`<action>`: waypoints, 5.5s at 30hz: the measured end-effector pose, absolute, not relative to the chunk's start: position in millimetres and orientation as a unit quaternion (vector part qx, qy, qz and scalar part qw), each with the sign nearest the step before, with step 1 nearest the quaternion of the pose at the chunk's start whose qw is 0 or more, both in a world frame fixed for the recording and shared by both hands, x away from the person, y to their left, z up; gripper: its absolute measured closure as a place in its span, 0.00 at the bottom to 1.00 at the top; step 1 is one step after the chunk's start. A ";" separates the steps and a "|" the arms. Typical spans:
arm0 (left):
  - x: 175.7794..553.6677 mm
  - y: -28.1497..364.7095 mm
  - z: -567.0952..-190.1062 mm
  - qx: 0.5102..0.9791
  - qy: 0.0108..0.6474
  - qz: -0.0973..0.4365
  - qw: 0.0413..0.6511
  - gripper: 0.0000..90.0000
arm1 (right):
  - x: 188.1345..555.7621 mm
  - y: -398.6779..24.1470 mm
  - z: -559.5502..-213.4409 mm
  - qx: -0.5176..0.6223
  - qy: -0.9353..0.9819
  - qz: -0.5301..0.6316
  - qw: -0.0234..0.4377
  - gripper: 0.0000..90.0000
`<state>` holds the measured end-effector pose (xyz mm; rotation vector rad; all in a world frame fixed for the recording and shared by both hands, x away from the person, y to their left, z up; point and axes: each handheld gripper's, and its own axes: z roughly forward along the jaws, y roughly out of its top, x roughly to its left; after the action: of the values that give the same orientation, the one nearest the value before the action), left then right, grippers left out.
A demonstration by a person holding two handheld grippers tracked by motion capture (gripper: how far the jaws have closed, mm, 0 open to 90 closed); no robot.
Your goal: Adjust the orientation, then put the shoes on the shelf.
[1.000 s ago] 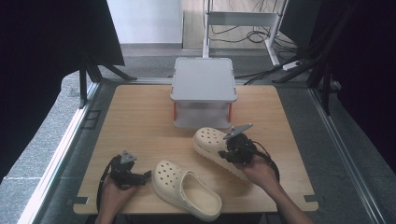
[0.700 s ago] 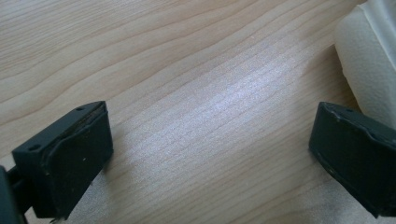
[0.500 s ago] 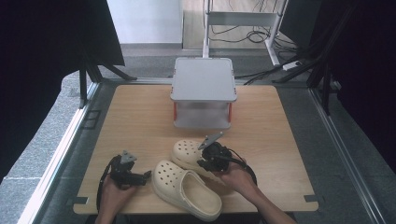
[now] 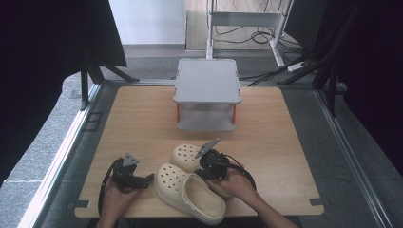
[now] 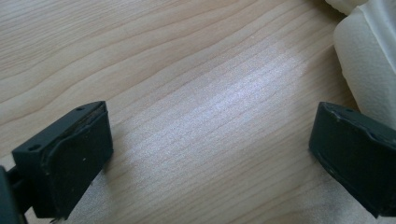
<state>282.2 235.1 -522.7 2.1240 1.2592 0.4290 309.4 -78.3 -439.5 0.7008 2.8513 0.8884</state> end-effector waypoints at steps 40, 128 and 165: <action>282.1 235.2 -522.7 0.806 0.477 0.163 0.312 0.00 | 292.1 -87.4 -452.2 0.182 0.948 0.262 -0.001 0.16; 282.3 235.3 -522.7 0.806 0.476 0.164 0.312 0.00 | 329.6 -122.5 -330.2 0.284 0.915 0.283 0.050 0.71; 282.2 235.2 -522.7 0.806 0.477 0.163 0.312 0.00 | 427.4 -102.3 -237.2 0.402 0.863 0.281 0.123 0.71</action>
<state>282.2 235.2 -522.7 2.1261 1.2577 0.4293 427.4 -102.3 -237.2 1.1711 2.5174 0.8182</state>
